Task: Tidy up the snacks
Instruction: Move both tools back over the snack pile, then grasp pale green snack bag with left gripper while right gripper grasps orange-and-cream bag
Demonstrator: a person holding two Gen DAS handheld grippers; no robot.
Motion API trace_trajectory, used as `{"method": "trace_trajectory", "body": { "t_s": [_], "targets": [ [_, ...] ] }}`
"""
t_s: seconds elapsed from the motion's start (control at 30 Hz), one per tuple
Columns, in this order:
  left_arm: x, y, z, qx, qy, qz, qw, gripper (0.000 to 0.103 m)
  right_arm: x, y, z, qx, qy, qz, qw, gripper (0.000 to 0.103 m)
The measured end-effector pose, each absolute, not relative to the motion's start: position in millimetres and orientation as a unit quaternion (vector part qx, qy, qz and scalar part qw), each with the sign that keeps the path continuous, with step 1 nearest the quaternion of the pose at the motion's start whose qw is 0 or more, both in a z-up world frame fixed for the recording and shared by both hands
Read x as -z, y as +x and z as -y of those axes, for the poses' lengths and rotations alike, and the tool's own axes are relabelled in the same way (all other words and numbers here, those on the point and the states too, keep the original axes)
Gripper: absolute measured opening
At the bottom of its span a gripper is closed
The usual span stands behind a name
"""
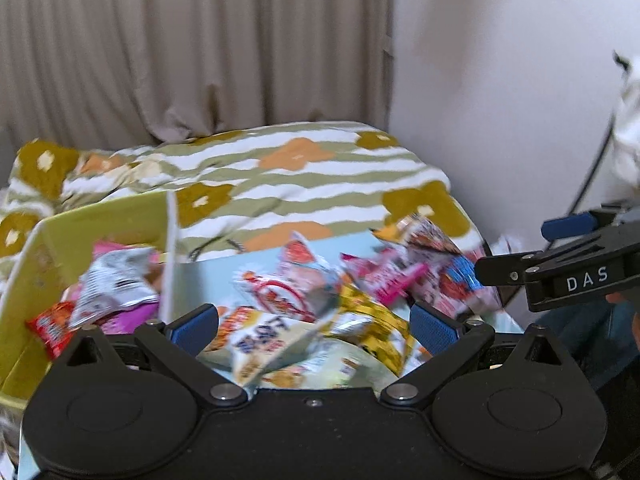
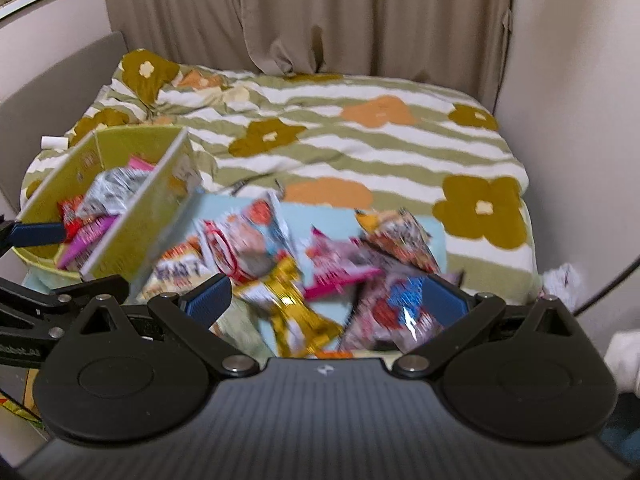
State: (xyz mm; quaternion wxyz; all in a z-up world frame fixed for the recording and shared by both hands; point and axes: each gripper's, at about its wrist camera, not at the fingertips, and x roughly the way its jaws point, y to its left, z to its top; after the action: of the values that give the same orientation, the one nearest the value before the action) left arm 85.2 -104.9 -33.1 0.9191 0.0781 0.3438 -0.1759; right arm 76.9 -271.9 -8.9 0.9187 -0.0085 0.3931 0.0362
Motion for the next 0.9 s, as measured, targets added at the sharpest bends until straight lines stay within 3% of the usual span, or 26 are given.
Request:
{"method": "trace_trajectory", "body": {
  "t_s": [0.37,0.9],
  "targets": [
    [105.6,101.8,162.8,0.251,0.204,-0.377,0.868,0.095,66.6,63.3,304.0,-0.008,0.027,-0.431,0.902,0.103],
    [159.5,136.8,165.0,0.272,0.261,-0.425,0.823,0.09,119.6,77.6,291.8,0.019,0.023,-0.459,0.888,0.103]
  ]
}}
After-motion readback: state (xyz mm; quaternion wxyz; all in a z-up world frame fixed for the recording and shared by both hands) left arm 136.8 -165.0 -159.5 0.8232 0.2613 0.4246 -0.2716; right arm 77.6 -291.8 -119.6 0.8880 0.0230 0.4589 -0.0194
